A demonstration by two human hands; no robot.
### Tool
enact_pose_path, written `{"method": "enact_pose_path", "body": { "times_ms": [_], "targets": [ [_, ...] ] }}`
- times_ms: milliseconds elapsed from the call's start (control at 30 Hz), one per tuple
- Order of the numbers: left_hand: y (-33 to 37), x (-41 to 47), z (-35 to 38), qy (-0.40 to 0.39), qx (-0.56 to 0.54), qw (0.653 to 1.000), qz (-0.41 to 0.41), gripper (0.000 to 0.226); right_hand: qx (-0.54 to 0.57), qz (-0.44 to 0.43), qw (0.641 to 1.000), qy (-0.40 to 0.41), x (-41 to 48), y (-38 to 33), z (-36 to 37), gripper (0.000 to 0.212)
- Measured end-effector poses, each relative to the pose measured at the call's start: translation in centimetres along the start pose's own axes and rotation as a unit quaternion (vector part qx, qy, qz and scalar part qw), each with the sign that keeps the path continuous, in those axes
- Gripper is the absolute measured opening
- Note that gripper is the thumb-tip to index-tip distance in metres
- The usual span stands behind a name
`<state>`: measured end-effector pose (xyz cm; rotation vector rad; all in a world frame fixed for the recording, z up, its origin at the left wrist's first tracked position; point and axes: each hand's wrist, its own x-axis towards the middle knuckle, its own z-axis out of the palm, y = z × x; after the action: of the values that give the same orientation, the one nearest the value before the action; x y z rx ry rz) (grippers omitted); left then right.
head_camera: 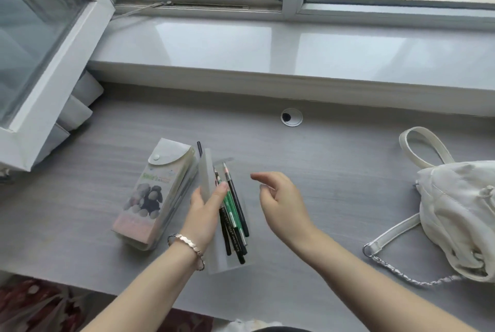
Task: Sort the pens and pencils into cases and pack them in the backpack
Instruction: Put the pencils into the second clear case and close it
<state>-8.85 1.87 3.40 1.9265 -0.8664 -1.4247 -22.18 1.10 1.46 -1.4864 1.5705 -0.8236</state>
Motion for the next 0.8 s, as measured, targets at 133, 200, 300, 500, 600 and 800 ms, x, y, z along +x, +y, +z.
{"method": "enact_pose_path", "body": {
  "times_ms": [133, 200, 300, 500, 600, 800],
  "targets": [
    [0.5, 1.3, -2.5, 0.03, -0.009, 0.999, 0.018, 0.052, -0.147, -0.081, 0.985, -0.043, 4.1, 2.1, 1.8, 0.048],
    [0.8, 1.9, -3.6, 0.045, -0.02, 0.998, 0.026, 0.05, -0.262, -0.154, 0.942, -0.139, 5.7, 2.5, 3.3, 0.058],
    [1.5, 2.6, -4.8, 0.061, -0.041, 0.997, 0.031, 0.037, -0.39, -0.281, 0.828, -0.289, 7.8, 2.5, 5.9, 0.051],
    [1.9, 3.2, -5.7, 0.069, -0.064, 0.994, 0.047, 0.042, -0.513, -0.416, 0.675, -0.328, 10.4, 3.8, 7.2, 0.018],
    [1.7, 3.2, -5.6, 0.058, -0.052, 0.996, 0.043, 0.049, -0.519, -0.485, 0.653, -0.265, 10.1, 4.2, 4.5, 0.032],
    [1.2, 2.8, -4.3, 0.03, -0.017, 0.999, 0.021, 0.07, -0.381, -0.315, 0.864, -0.096, 6.2, 7.0, -1.4, 0.019]
  ]
}}
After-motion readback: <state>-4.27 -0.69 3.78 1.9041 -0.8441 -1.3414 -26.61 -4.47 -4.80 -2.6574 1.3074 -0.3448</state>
